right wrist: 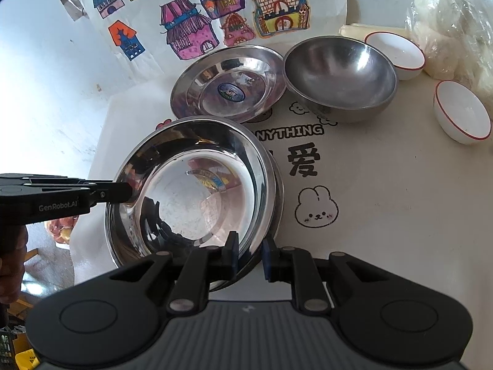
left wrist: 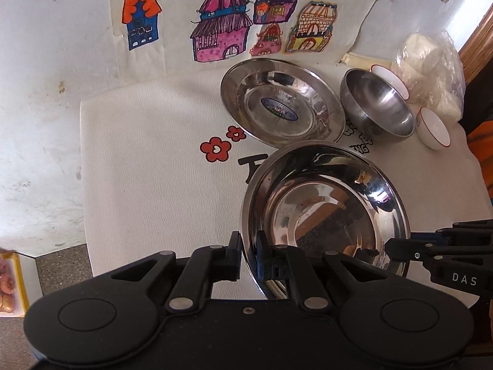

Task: Organize plates and bowls
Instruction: 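Lift the steel plate with both grippers toward the blue-labeled plate, then lower the plate onto the blue-labeled plate and open both grippers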

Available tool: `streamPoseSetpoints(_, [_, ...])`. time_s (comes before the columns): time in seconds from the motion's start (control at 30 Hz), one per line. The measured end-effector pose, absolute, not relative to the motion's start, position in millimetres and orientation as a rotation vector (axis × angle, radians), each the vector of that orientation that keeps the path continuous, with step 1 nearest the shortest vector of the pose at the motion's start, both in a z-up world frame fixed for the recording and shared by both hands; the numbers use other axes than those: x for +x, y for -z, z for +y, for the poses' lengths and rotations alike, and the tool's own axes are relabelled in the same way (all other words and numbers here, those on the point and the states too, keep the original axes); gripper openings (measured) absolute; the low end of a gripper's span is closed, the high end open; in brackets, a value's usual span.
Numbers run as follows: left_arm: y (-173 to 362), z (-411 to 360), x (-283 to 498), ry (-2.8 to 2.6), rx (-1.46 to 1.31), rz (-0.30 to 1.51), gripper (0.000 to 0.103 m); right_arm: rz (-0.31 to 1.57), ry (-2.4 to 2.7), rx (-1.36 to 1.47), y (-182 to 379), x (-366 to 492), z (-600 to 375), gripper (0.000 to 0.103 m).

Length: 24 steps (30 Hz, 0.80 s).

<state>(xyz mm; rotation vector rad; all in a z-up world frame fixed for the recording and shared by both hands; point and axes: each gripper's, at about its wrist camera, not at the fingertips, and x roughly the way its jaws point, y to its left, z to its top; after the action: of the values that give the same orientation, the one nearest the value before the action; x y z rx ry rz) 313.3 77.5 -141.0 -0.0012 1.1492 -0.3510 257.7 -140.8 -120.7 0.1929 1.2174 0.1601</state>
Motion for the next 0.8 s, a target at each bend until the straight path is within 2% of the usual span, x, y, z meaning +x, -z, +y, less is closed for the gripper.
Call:
streamPoseSetpoints(0.47, [145.2, 75.6, 314.3, 0.325, 0.013, 1.16, 0.011, 1.213, -0.169, 0.142, 121.6, 259.3, -134.9, 0.02])
streamPoseSetpoints(0.8, [148.8, 74.4, 313.8, 0.317, 0.001, 1.179, 0.012, 1.212, -0.171, 0.13, 122.1, 260.7, -133.4, 0.031])
